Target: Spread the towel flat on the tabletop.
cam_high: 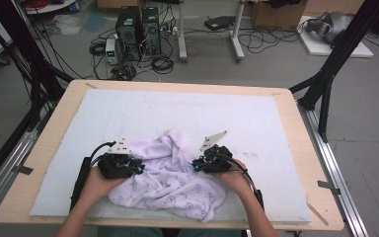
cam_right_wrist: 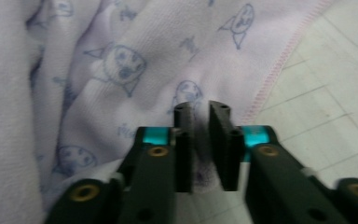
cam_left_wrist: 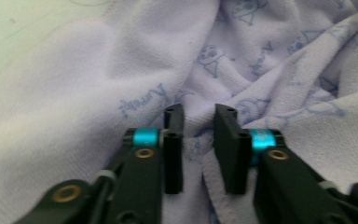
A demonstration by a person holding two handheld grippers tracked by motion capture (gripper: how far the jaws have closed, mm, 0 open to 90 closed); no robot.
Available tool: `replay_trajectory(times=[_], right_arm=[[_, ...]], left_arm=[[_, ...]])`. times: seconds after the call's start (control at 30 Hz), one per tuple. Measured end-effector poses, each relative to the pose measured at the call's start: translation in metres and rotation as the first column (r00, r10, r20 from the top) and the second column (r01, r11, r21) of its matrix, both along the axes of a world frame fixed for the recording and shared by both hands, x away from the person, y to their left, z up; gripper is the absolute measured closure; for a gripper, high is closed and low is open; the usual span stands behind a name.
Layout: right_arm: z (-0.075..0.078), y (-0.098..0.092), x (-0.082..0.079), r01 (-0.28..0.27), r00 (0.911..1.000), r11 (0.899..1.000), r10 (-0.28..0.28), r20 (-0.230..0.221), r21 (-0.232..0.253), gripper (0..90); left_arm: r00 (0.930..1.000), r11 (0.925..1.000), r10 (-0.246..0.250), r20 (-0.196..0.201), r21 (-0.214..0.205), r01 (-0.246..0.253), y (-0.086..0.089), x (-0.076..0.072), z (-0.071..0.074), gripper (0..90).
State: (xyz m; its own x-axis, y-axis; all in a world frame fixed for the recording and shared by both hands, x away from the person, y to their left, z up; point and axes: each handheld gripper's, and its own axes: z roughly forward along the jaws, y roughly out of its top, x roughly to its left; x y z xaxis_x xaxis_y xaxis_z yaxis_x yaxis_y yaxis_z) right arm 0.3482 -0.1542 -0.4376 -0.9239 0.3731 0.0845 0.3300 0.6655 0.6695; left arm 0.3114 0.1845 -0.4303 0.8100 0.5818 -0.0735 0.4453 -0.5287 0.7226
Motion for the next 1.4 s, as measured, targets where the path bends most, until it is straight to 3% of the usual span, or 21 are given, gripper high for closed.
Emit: replay_trajectory(times=[0.07, 0.17, 0.27, 0.3, 0.37, 0.43, 0.6, 0.7, 0.8, 0.83, 0.87, 0.93, 1.03, 1.13, 1.17, 1.3, 1.33, 1.4], right_arm=[[0.003, 0.000, -0.003, -0.007, 0.9997, 1.000, 0.008, 0.022, -0.023, 86.5], [0.007, -0.004, -0.008, -0.014, 0.9992, 0.999, 0.015, 0.037, -0.031, 86.7], [0.017, -0.019, -0.020, 0.006, 0.9982, 1.000, -0.004, 0.060, -0.020, 86.8], [0.023, -0.032, -0.032, 0.020, 0.9970, 1.000, -0.019, 0.075, -0.016, 86.8], [0.025, -0.039, -0.038, 0.029, 0.9964, 0.999, -0.027, 0.080, -0.017, 86.8], [0.027, -0.057, -0.056, 0.047, 0.9963, 0.999, -0.046, 0.072, -0.011, 86.9], [0.025, -0.068, -0.075, 0.044, 0.9970, 0.999, -0.042, 0.065, -0.028, 86.9], [0.029, -0.070, -0.080, 0.020, 0.9983, 1.000, -0.021, 0.054, 0.011, 86.0], [0.037, -0.069, -0.074, 0.016, 0.9978, 0.998, -0.020, 0.064, 0.064, 79.4], [0.043, -0.065, -0.064, 0.029, 0.9961, 0.996, -0.036, 0.080, 0.090, 72.4], [0.043, -0.065, -0.064, 0.029, 0.9961, 0.996, -0.036, 0.080, 0.090, 72.4], [0.046, -0.059, -0.051, 0.034, 0.9950, 0.993, -0.044, 0.090, 0.111, 68.2], [0.043, -0.047, -0.030, 0.052, 0.9923, 0.993, -0.063, 0.107, 0.103, 64.2], [0.034, -0.038, -0.006, 0.092, 0.9918, 0.991, -0.100, 0.080, 0.101, 59.7], [0.030, -0.037, -0.001, 0.100, 0.9913, 0.991, -0.107, 0.077, 0.090, 58.3], [0.016, -0.037, 0.012, 0.132, 0.9892, 0.990, -0.135, 0.056, 0.057, 54.4], [0.008, -0.039, 0.020, 0.154, 0.9879, 0.986, -0.155, 0.008, 0.059, 54.3], [0.005, -0.039, 0.021, 0.162, 0.9869, 0.985, -0.161, -0.007, 0.062, 54.5]], left_arm=[[0.9999, 0.9999, -0.006, 0.011, 0.013, 0.006, -0.002, -0.001, 0.002, 84.8], [0.9995, 0.9999, -0.010, 0.031, 0.007, 0.009, -0.003, -0.003, 0.006, 85.9], [0.9988, 0.9999, -0.011, 0.048, -0.011, 0.012, -0.002, -0.006, 0.010, 86.3], [0.9990, 0.9998, -0.008, 0.045, -0.017, 0.009, -0.002, -0.006, 0.011, 86.4], [0.9987, 0.9997, -0.015, 0.049, -0.018, 0.016, -0.003, -0.008, 0.012, 86.4], [0.9983, 0.9996, -0.021, 0.055, -0.018, 0.022, -0.004, -0.011, 0.014, 86.5], [0.9967, 0.9987, -0.038, 0.071, -0.032, 0.041, -0.003, -0.020, 0.019, 86.4], [0.9959, 0.9978, -0.038, 0.081, -0.051, 0.043, 0.002, -0.022, 0.026, 83.9], [0.9953, 0.9976, -0.015, 0.096, -0.066, 0.021, 0.008, -0.020, 0.035, 73.6], [0.9946, 0.9975, -0.001, 0.103, -0.070, 0.008, 0.011, -0.019, 0.038, 67.9], [0.9937, 0.9972, 0.009, 0.112, -0.075, 0.000, 0.014, -0.017, 0.041, 67.9], [0.9919, 0.9954, 0.045, 0.118, -0.089, -0.035, 0.021, -0.012, 0.046, 63.7], [0.9875, 0.9924, 0.098, 0.124, -0.086, -0.087, 0.031, -0.002, 0.047, 59.3], [0.9852, 0.9877, 0.154, 0.076, -0.040, -0.151, 0.038, 0.016, 0.036, 52.9], [0.9852, 0.9877, 0.154, 0.076, -0.040, -0.151, 0.038, 0.016, 0.036, 51.8], [0.9828, 0.9827, 0.180, 0.043, 0.038, -0.181, 0.033, 0.029, 0.021, 47.1], [0.9813, 0.9782, 0.189, 0.034, 0.080, -0.191, 0.032, 0.033, 0.013, 45.5], [0.9812, 0.9765, 0.192, 0.023, 0.096, -0.193, 0.032, 0.035, 0.007, 45.9]])
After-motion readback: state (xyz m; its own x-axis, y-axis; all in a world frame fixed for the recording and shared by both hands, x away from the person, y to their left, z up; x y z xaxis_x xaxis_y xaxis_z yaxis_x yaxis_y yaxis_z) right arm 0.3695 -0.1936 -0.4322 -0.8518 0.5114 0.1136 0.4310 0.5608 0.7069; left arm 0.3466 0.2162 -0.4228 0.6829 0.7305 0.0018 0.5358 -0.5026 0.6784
